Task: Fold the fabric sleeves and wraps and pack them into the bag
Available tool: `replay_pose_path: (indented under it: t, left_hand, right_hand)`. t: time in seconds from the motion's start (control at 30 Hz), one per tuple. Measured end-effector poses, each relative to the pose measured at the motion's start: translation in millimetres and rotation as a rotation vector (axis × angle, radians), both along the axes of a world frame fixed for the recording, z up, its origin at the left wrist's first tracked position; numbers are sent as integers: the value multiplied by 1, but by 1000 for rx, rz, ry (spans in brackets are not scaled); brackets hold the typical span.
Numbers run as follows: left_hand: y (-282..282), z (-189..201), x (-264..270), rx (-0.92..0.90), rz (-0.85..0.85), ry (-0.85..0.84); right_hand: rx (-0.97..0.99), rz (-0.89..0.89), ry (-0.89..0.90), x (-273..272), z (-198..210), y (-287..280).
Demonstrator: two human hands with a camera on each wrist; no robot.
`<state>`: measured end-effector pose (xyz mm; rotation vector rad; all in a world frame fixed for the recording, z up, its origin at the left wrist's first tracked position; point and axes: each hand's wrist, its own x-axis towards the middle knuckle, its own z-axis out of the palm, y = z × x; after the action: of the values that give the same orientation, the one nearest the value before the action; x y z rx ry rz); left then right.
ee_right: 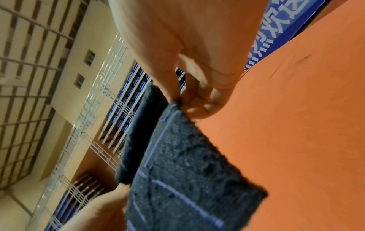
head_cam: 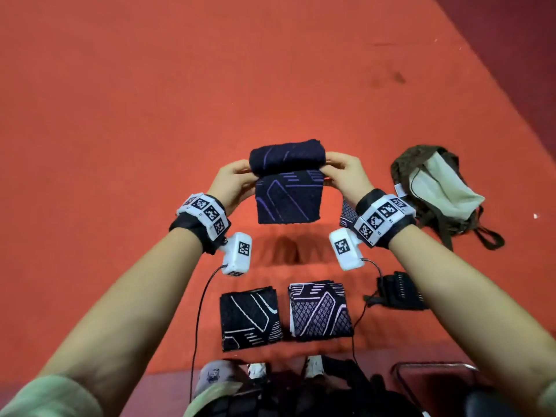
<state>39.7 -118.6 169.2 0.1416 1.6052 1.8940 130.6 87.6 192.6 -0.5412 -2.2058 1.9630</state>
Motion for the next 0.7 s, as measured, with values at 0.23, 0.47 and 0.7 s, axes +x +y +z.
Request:
replay_pose_path:
  t: [0.23, 0.47, 0.7]
  left_hand:
    - [21, 38, 22, -57, -123, 103]
    - [43, 49, 43, -127, -158, 123]
    - [66, 44, 63, -213, -150, 271]
  right_hand:
    - [22, 140, 18, 39, 31, 33]
    - [107, 178, -63, 63, 41, 57]
    - [75, 124, -2, 72, 41, 63]
